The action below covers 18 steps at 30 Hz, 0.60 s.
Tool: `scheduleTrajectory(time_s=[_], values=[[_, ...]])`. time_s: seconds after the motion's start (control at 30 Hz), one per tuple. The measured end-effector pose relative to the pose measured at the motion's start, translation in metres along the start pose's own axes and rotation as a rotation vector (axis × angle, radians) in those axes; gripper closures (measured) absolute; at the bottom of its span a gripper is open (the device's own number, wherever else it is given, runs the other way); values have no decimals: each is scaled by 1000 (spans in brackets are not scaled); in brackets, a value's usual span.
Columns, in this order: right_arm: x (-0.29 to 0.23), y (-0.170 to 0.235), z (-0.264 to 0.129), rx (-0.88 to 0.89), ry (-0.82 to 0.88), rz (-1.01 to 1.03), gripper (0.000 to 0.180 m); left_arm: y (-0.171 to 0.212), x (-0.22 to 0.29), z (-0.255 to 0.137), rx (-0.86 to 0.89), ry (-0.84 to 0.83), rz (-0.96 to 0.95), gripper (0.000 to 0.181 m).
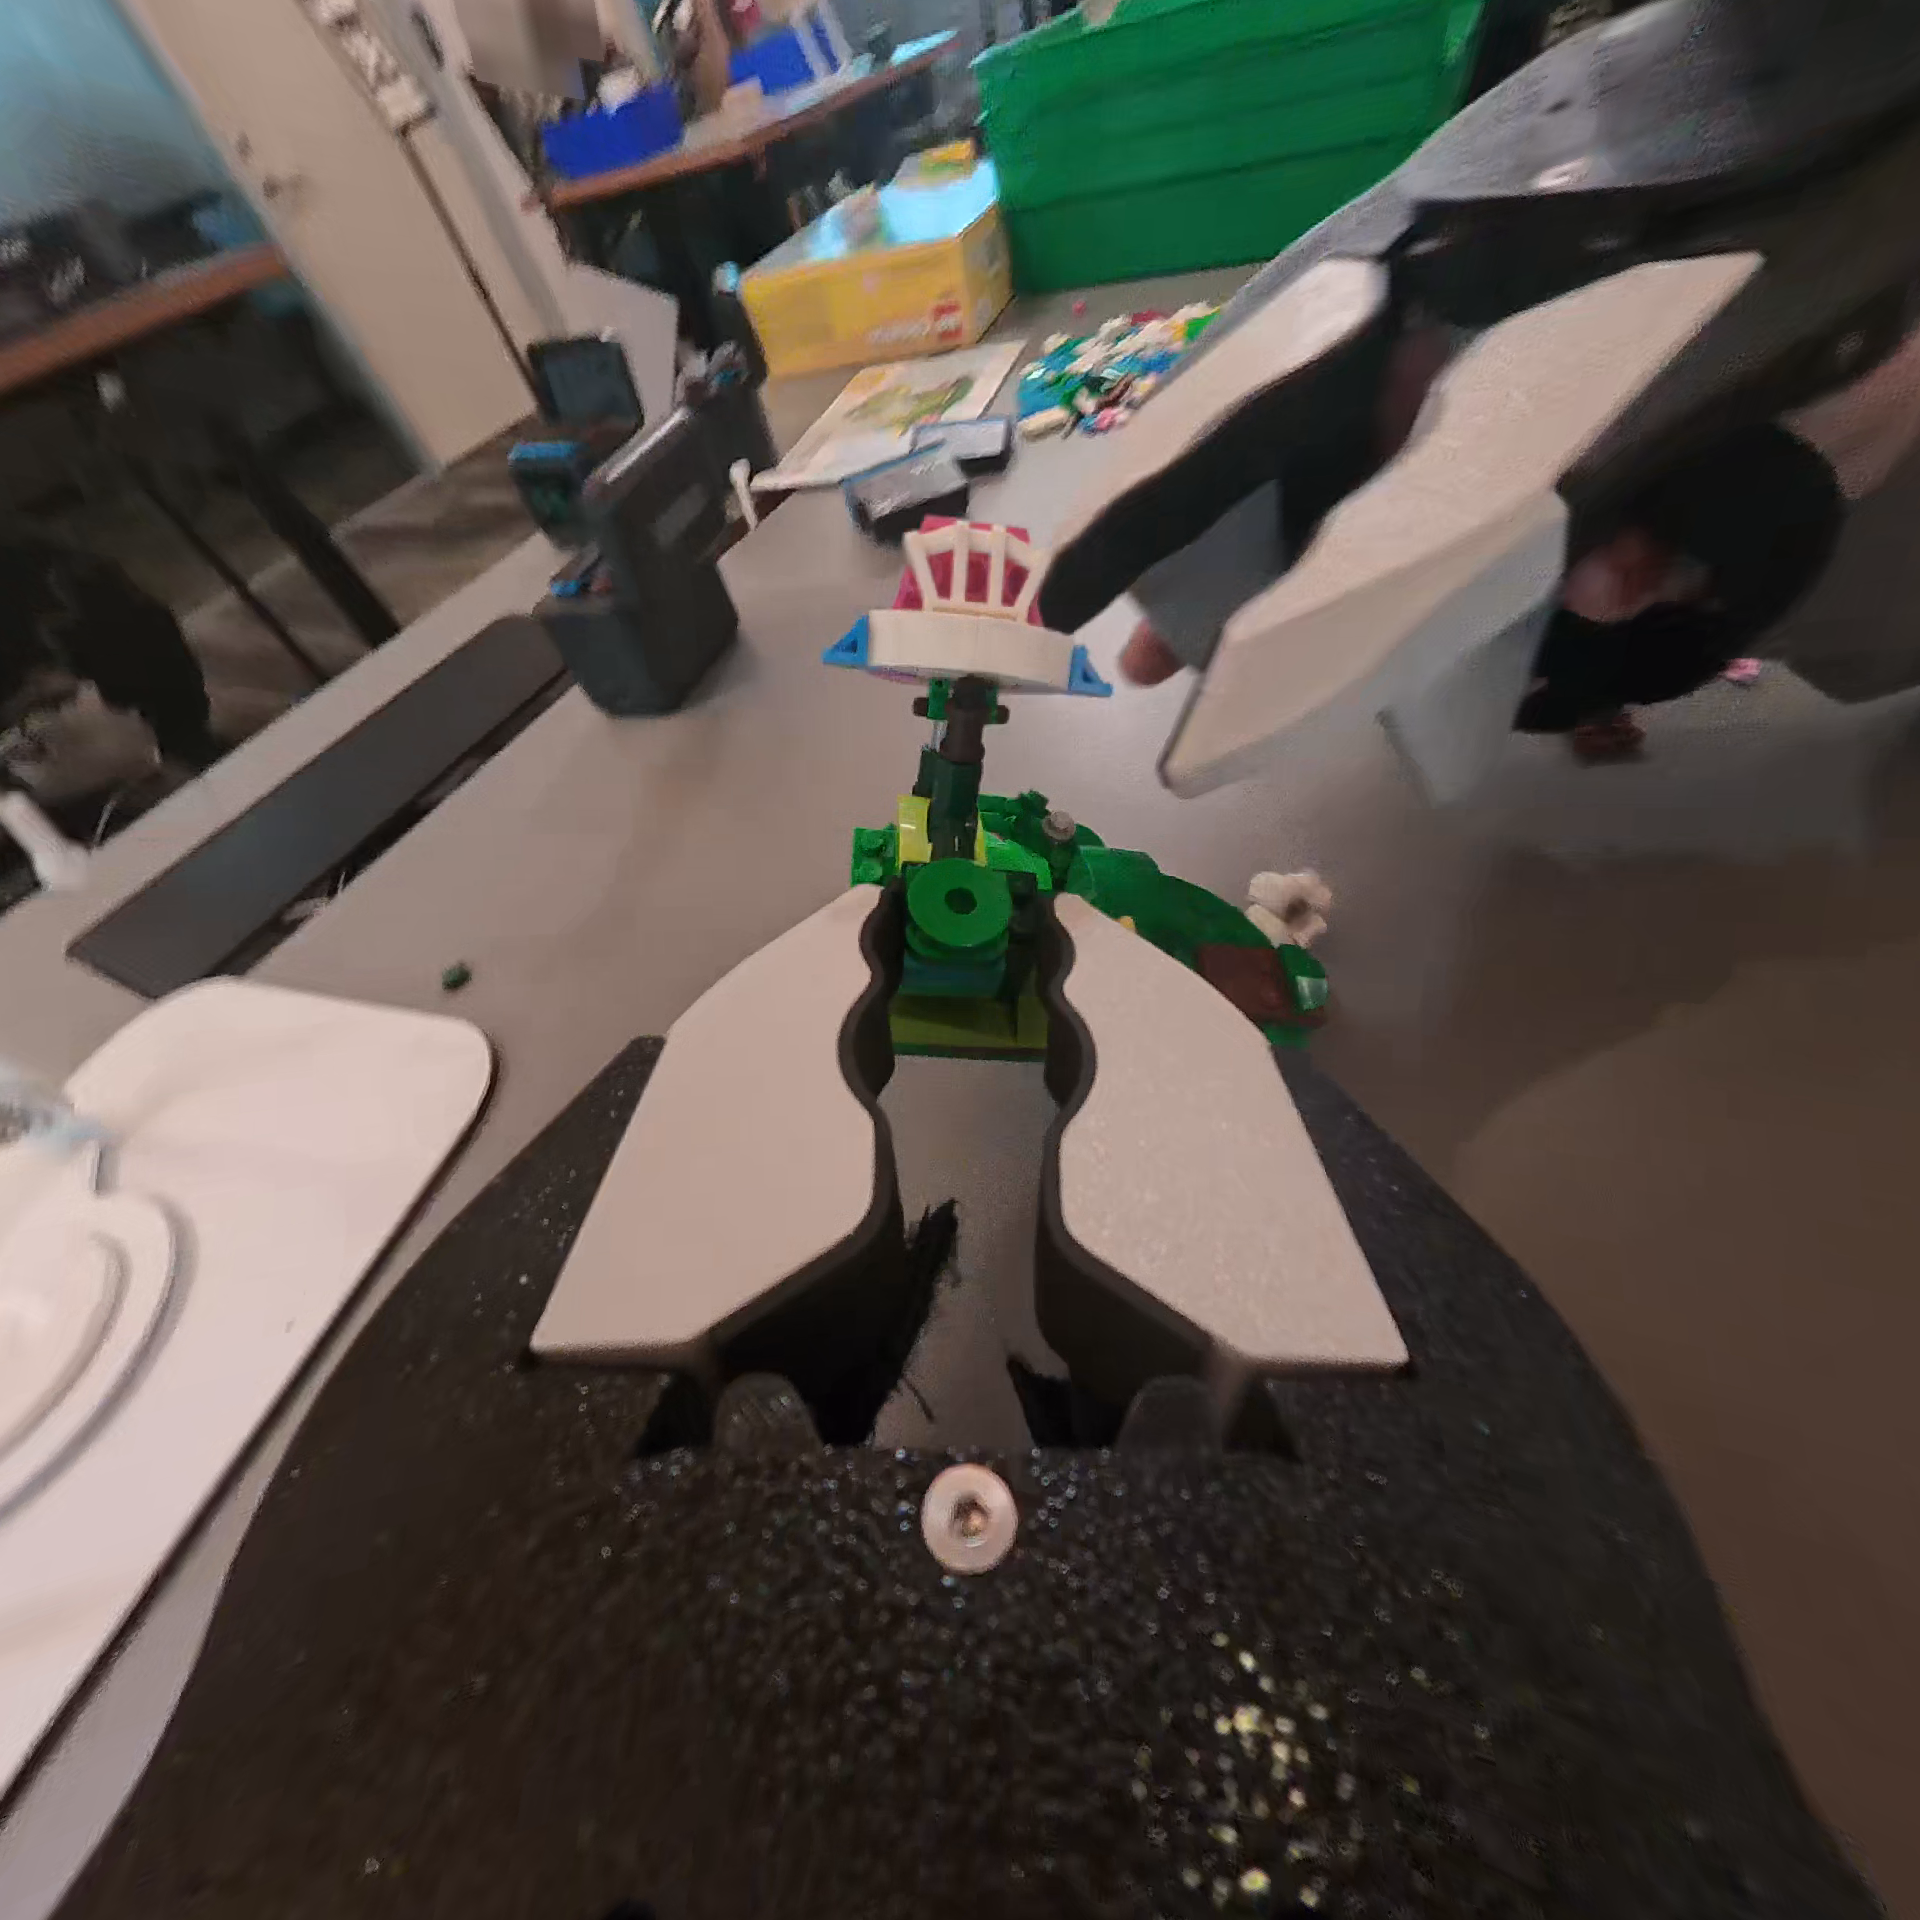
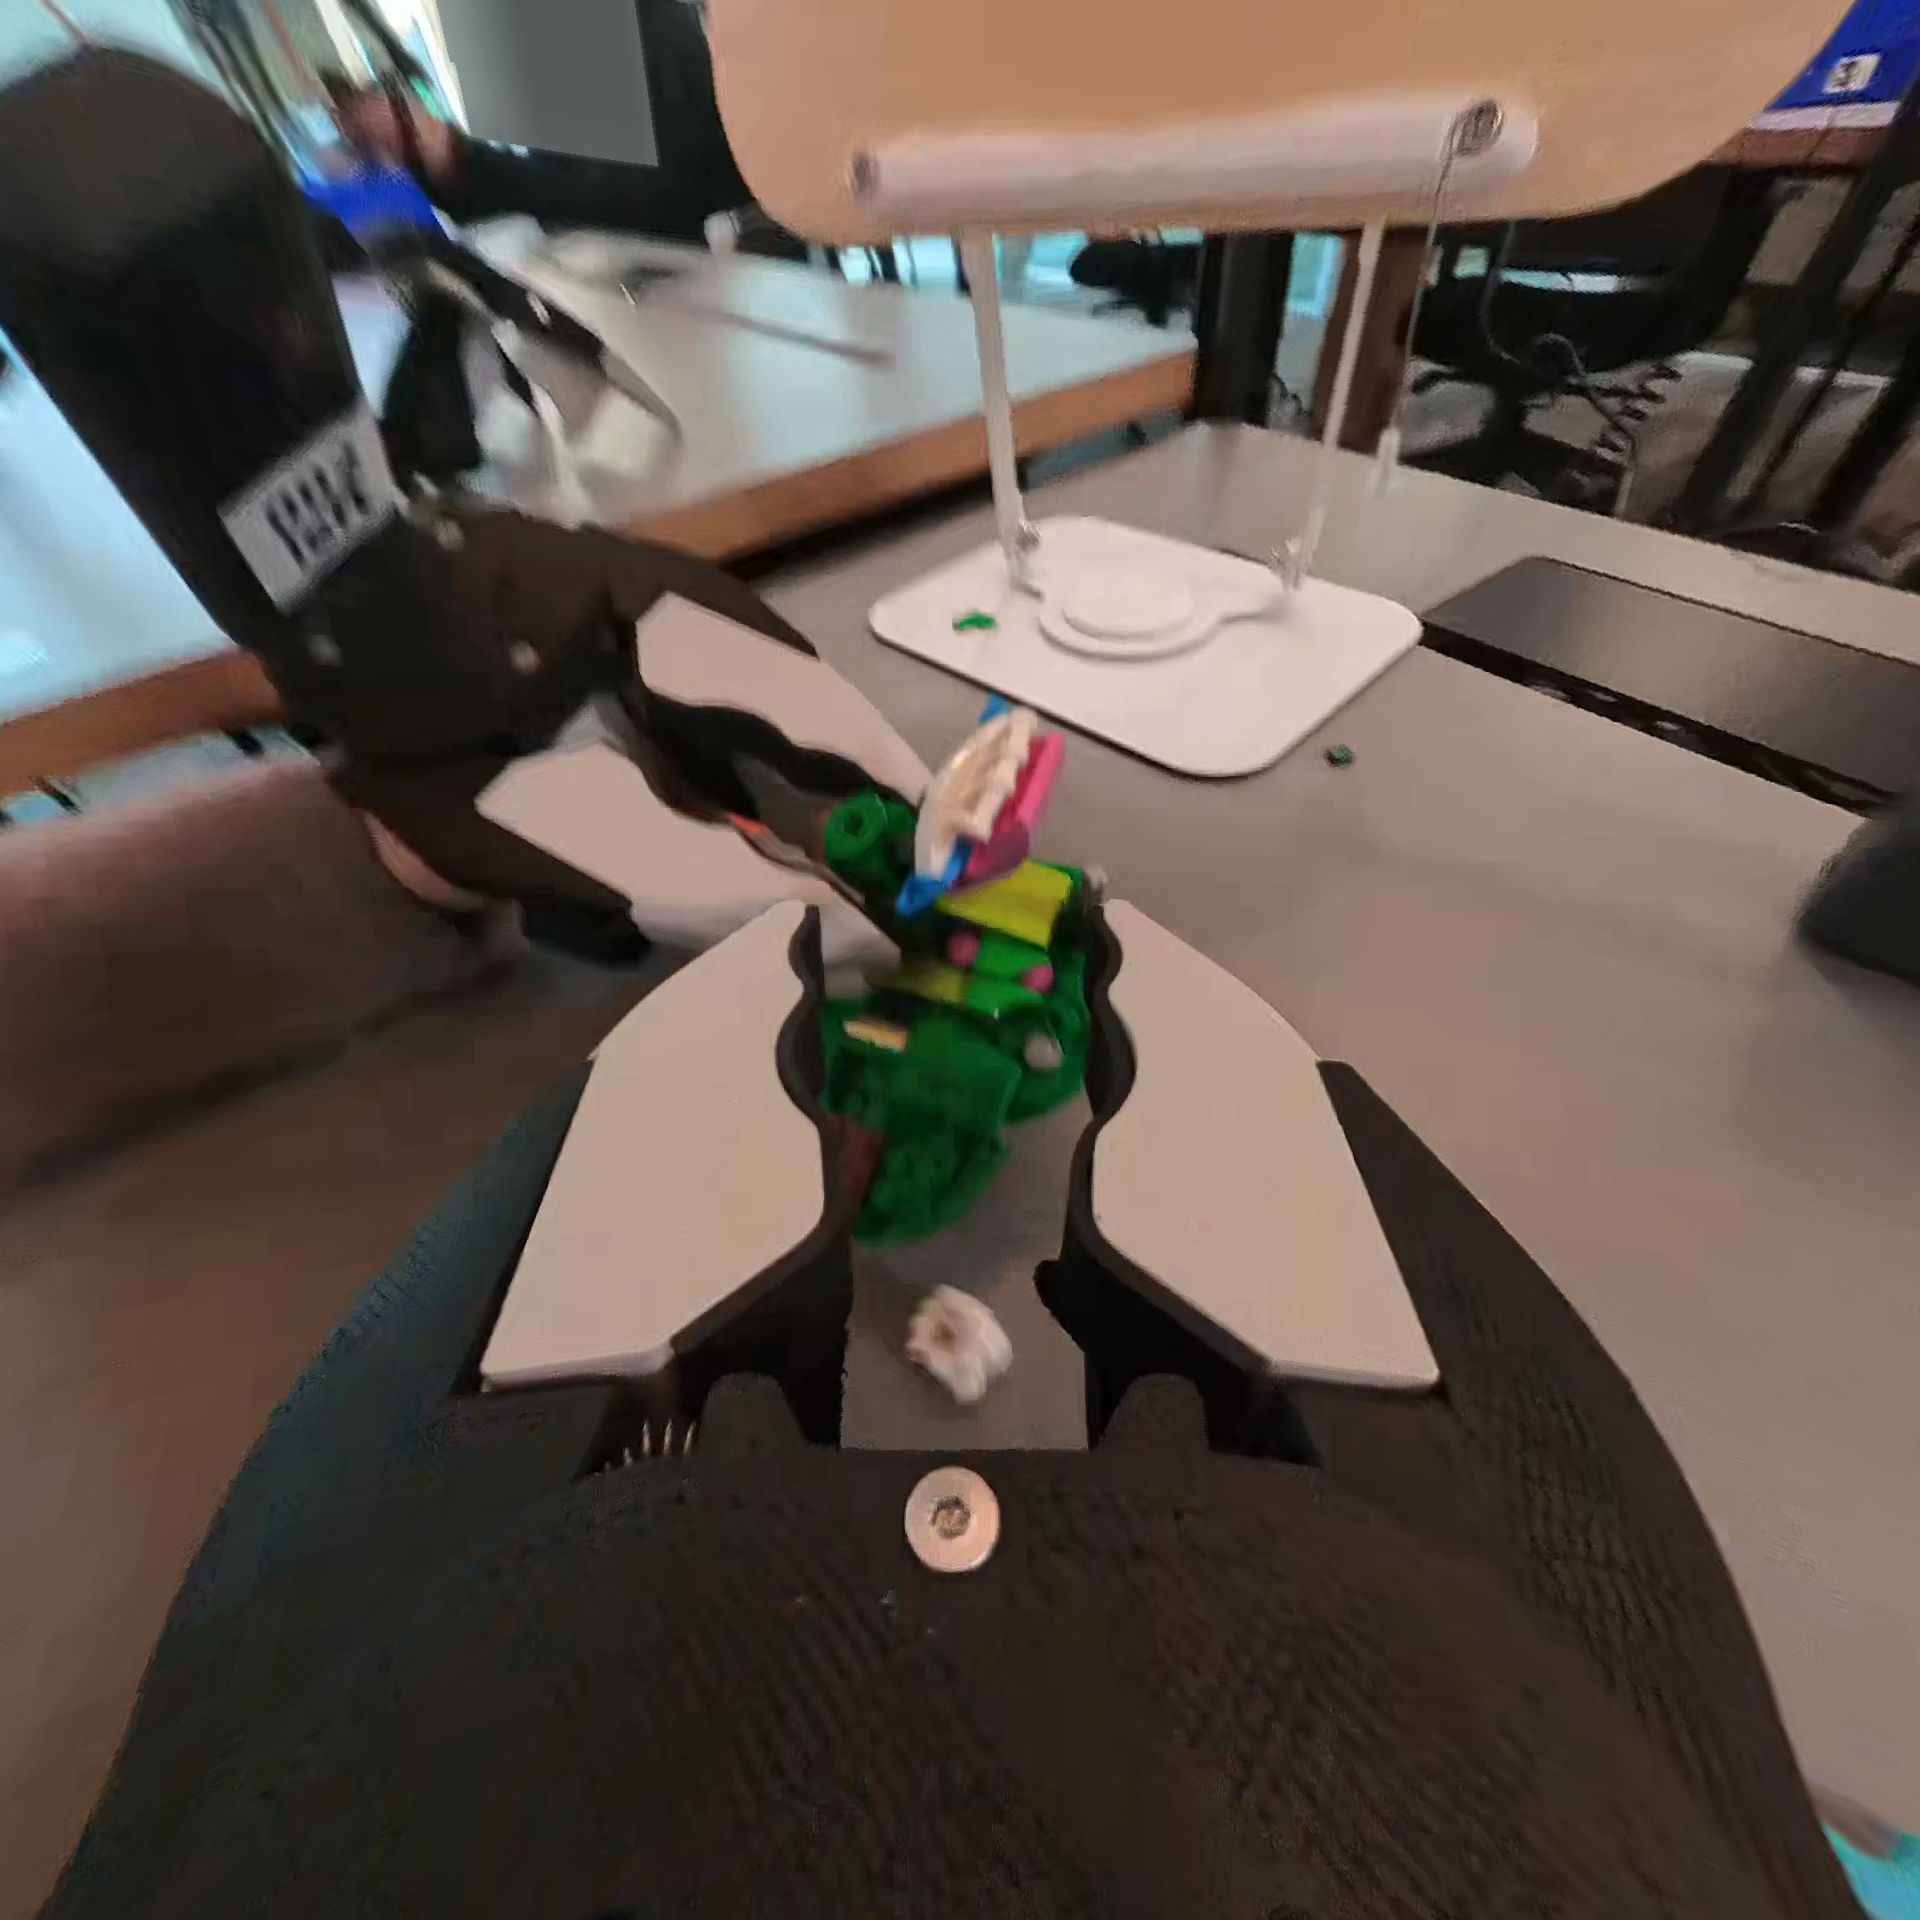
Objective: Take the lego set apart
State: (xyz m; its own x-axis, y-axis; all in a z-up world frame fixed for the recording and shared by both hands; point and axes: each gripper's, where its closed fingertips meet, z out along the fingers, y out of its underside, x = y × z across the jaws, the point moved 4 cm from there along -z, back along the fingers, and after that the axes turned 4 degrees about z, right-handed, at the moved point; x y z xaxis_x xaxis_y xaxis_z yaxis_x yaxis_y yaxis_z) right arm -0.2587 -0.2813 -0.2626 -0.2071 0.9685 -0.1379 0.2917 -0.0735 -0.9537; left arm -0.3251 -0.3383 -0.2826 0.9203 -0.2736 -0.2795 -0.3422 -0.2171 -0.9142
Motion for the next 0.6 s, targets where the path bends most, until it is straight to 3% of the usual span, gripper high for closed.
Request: scheduleTrajectory(time_s=[0.17, 0.3, 0.33, 0.4, 0.43, 0.6], values=[[-2, -9, -6, 101, -64, 5, 138, -9, 5, -5, 78, 53, 10, 156], [-16, -13, -18, 104, -212, -134, 132, -14, 23, -16, 128, 355, -140, 156], [-22, -9, -20, 68, -259, -172, 139, -15, 28, -18, 133, 417, -165, 156], [-25, -1, -21, 9, -270, -251, 171, -18, 34, -21, 153, 502, -214, 156], [-25, -1, -23, 19, -266, -277, 176, -19, 36, -23, 167, 535, -226, 156], [-31, 0, -23, 0, -322, -234, 162, -21, 43, -23, 156, 585, -237, 156]])
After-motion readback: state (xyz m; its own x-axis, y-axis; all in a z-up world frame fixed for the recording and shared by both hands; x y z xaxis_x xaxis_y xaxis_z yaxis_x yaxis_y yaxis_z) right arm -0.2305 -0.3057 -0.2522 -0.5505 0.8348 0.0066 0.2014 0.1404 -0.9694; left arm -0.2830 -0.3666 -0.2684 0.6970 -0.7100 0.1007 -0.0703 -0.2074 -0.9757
